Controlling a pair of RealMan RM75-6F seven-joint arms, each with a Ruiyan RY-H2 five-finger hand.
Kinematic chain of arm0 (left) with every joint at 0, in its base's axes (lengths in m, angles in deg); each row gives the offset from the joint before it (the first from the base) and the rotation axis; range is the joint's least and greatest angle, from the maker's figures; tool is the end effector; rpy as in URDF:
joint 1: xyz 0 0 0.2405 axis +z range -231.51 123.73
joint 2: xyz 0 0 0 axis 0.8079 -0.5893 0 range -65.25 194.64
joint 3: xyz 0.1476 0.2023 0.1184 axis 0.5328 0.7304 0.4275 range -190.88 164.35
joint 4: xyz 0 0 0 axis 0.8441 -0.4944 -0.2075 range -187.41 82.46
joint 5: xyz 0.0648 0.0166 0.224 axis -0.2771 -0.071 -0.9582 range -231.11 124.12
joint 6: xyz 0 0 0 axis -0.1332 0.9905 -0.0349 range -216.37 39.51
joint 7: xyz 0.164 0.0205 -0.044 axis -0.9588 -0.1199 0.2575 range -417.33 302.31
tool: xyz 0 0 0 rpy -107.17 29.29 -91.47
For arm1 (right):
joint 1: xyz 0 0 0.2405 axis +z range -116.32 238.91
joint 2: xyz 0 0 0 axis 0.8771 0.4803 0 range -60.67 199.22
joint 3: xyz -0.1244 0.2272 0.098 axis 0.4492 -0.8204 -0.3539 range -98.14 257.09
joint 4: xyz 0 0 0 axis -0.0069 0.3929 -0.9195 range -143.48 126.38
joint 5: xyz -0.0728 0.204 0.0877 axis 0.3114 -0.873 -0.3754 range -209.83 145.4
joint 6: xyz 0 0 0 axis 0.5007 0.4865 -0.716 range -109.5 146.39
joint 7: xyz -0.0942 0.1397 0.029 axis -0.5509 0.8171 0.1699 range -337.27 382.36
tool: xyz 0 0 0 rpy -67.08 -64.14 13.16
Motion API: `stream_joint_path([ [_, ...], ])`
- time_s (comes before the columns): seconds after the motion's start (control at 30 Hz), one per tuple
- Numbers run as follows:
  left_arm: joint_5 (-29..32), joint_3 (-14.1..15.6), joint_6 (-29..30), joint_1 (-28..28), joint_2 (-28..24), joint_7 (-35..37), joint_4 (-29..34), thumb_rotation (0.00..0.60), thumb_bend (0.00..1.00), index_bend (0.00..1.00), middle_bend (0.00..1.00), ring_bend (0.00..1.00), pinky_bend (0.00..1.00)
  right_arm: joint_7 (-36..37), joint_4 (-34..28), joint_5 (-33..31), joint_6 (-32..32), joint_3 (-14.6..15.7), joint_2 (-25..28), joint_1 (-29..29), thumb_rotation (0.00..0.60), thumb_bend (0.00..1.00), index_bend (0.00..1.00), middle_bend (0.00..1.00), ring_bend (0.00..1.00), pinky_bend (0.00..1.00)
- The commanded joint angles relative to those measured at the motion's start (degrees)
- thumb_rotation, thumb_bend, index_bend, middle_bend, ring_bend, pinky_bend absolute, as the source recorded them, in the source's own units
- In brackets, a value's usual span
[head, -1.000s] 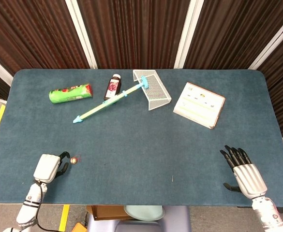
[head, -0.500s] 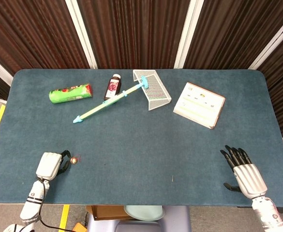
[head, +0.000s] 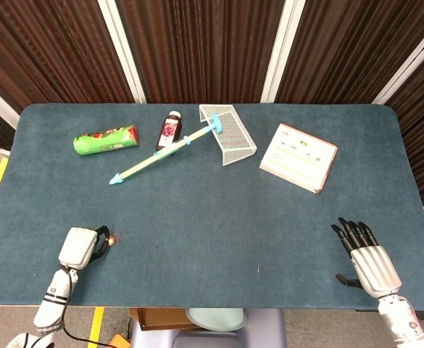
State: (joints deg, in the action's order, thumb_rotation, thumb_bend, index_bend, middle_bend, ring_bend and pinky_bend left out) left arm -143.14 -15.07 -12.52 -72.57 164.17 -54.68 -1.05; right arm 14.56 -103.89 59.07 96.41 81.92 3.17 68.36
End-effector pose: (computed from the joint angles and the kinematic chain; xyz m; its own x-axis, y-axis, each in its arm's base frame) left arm -0.3322 0.2944 -0.0400 0.4727 0.0703 0.8784 0.8604 -0.2521 -0.4429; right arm -0.3165 -0.1960 0.0898 0.4670 -0.1888 0.8638 -0.8824 -0.1626 0.4415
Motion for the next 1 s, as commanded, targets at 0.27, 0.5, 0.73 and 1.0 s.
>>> stream_joint_path([
  [0.27, 0.7, 0.2, -0.4, -0.2, 0.1, -0.3, 0.2, 0.6, 0.41, 0.56, 1.0, 1.0, 1.0, 0.1, -0.1, 0.2, 0.2, 0.1, 0.1, -0.1, 0.6, 0.18, 0.0, 0.0, 0.0, 0.0],
  [0.5, 0.8, 0.4, -0.3, -0.3, 0.0, -0.3, 0.3, 0.6, 0.41, 0.56, 1.0, 1.0, 1.0, 0.0, -0.1, 0.2, 0.3, 0.1, 0.1, -0.1, 0.6, 0.18, 0.0, 0.0, 0.0, 0.0],
  [0.73, 0.8, 0.5, -0.3, -0.4, 0.0, -0.2, 0.3, 0.6, 0.41, 0.56, 1.0, 1.0, 1.0, 0.0, -0.1, 0.1, 0.3, 0.1, 0.1, -0.1, 0.6, 0.18, 0.0, 0.0, 0.0, 0.0],
  [1.0, 1.2, 0.5, -0.6, -0.7, 0.4, -0.2, -0.1, 0.6, 0.42, 0.59, 1.0, 1.0, 1.0, -0.1, -0.1, 0.0, 0.3, 0.1, 0.0, -0.2, 0.6, 0.18, 0.0, 0.0, 0.0, 0.0],
])
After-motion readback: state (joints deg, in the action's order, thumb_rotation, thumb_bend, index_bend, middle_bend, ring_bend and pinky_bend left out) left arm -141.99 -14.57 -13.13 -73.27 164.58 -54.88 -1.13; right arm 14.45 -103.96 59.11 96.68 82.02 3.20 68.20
